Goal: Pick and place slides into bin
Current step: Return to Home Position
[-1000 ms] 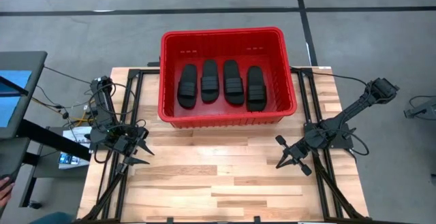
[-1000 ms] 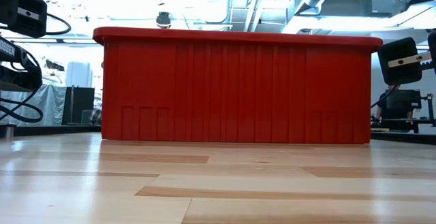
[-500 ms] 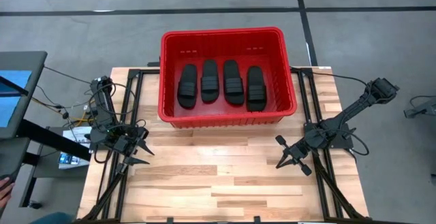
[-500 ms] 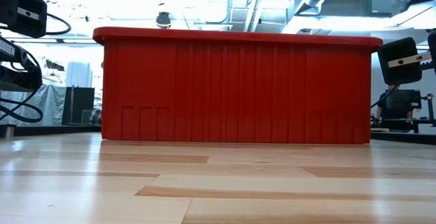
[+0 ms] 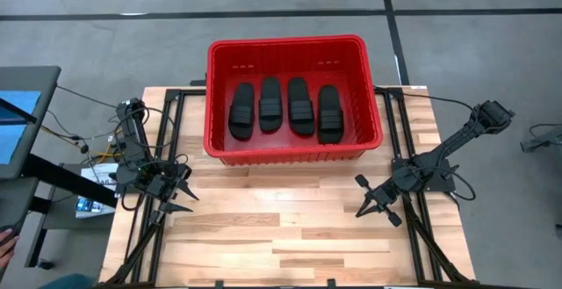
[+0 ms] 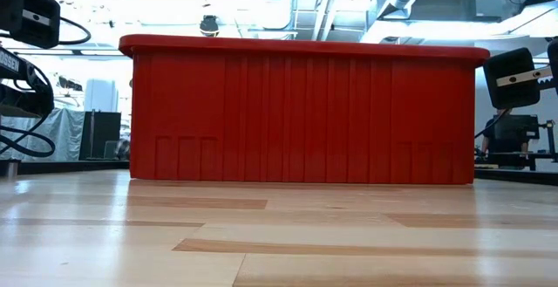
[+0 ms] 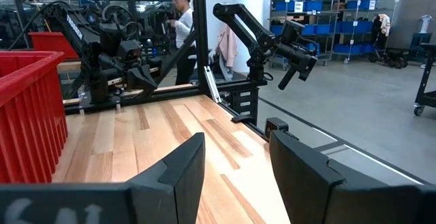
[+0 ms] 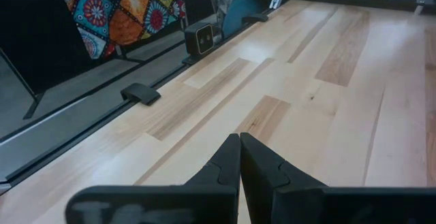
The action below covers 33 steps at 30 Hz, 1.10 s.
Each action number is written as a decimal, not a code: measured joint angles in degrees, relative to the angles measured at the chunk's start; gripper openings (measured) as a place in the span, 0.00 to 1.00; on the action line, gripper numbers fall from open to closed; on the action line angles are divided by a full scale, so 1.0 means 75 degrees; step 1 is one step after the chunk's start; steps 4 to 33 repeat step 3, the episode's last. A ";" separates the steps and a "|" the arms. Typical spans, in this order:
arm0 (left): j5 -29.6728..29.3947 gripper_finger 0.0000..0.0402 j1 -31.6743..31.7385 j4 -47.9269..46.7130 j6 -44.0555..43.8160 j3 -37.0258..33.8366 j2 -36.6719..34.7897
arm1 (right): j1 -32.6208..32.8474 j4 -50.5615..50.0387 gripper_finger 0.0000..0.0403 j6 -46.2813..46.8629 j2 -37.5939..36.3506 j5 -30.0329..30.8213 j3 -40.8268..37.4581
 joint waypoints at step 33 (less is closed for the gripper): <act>0.0000 0.39 0.0003 0.0000 0.0000 0.0000 -0.0001 | -0.0001 0.0000 0.00 0.0000 0.0000 -0.0001 -0.0001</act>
